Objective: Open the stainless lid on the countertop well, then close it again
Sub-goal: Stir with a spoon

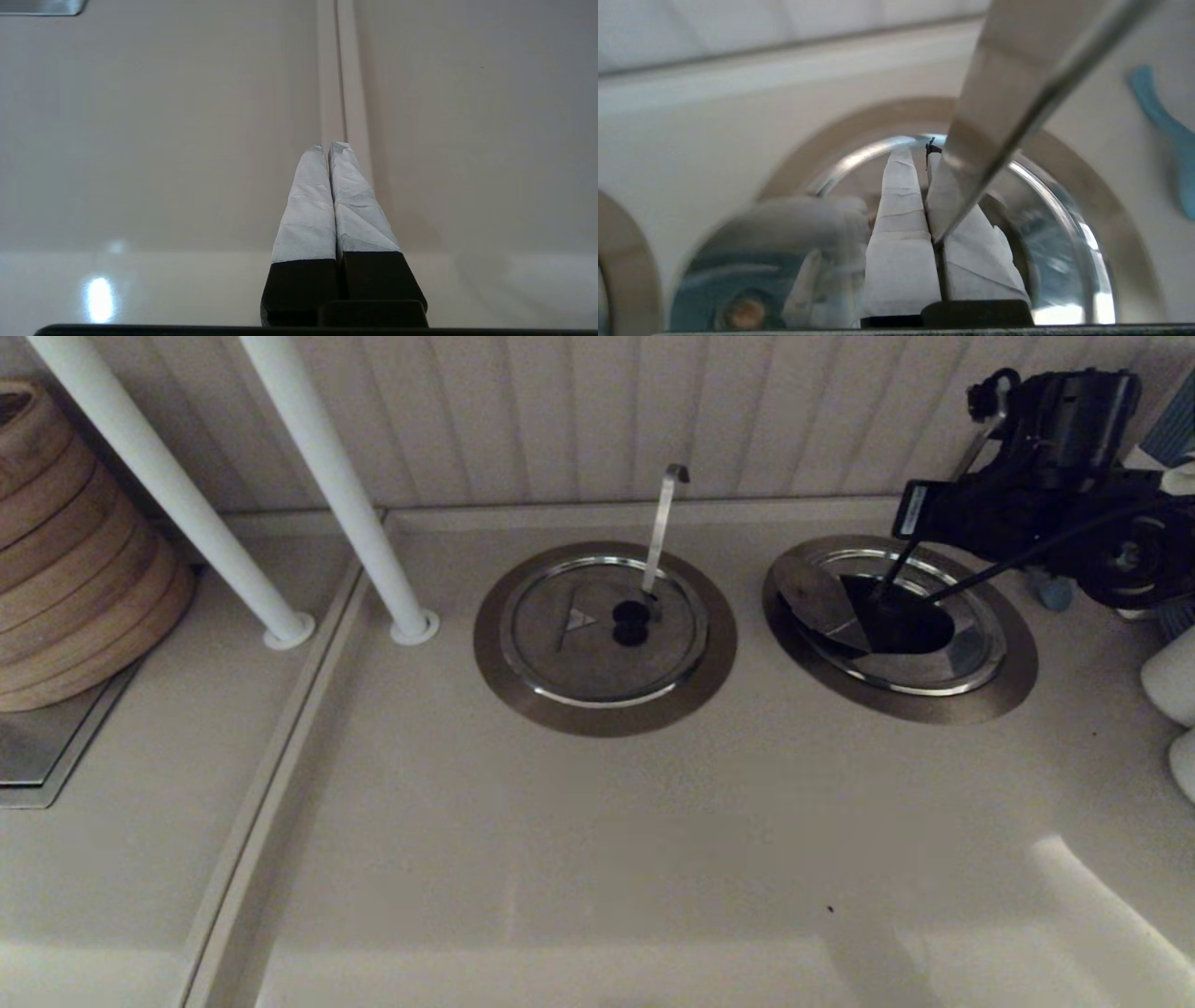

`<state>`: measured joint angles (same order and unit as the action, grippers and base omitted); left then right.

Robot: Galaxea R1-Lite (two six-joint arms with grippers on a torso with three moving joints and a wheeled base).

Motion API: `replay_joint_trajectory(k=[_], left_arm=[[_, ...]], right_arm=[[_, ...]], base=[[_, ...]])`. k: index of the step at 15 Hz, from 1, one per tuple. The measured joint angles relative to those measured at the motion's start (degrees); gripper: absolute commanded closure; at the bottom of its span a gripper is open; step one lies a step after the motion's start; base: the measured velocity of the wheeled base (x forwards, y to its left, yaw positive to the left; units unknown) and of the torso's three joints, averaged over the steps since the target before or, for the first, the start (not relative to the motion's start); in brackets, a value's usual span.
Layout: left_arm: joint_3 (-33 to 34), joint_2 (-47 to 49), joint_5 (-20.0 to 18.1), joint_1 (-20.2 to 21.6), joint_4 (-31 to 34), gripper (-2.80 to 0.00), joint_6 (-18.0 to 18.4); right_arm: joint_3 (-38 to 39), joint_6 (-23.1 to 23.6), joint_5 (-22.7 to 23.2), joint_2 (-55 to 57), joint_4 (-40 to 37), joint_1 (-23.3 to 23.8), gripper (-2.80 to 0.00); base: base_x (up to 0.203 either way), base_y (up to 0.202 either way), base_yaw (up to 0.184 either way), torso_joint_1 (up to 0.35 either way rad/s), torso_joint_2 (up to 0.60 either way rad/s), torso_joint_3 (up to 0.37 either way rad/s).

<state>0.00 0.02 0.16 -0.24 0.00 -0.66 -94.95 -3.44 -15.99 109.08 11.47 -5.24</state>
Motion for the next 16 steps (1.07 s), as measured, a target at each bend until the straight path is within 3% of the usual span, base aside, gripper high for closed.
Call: replay_joint_trajectory(k=[4, 8, 11, 16], left_arm=[[0.00, 0.00, 0.01, -0.02, 0.00, 0.00, 0.00], [0.00, 0.00, 0.00, -0.02, 0.00, 0.00, 0.00], [0.00, 0.00, 0.00, -0.02, 0.00, 0.00, -0.02], [0.00, 0.00, -0.02, -0.02, 0.00, 0.00, -0.02]], right_arm=[[-0.57, 3.21, 2.66, -1.50, -6.68, 3.71, 0.00], [-2.55, 5.84, -2.49, 1.53, -0.96, 5.78, 0.00], [-6.32, 4.07, -5.53, 4.46, 0.62, 5.52, 0.00], [-6.89, -0.25, -4.56, 5.44, 0.27, 2.49, 0.00]], base=[[0.000, 0.000, 0.000, 0.000, 0.00, 0.000], [0.000, 0.000, 0.000, 0.000, 0.00, 0.000], [0.000, 0.000, 0.000, 0.000, 0.00, 0.000], [0.000, 0.000, 0.000, 0.000, 0.00, 0.000]])
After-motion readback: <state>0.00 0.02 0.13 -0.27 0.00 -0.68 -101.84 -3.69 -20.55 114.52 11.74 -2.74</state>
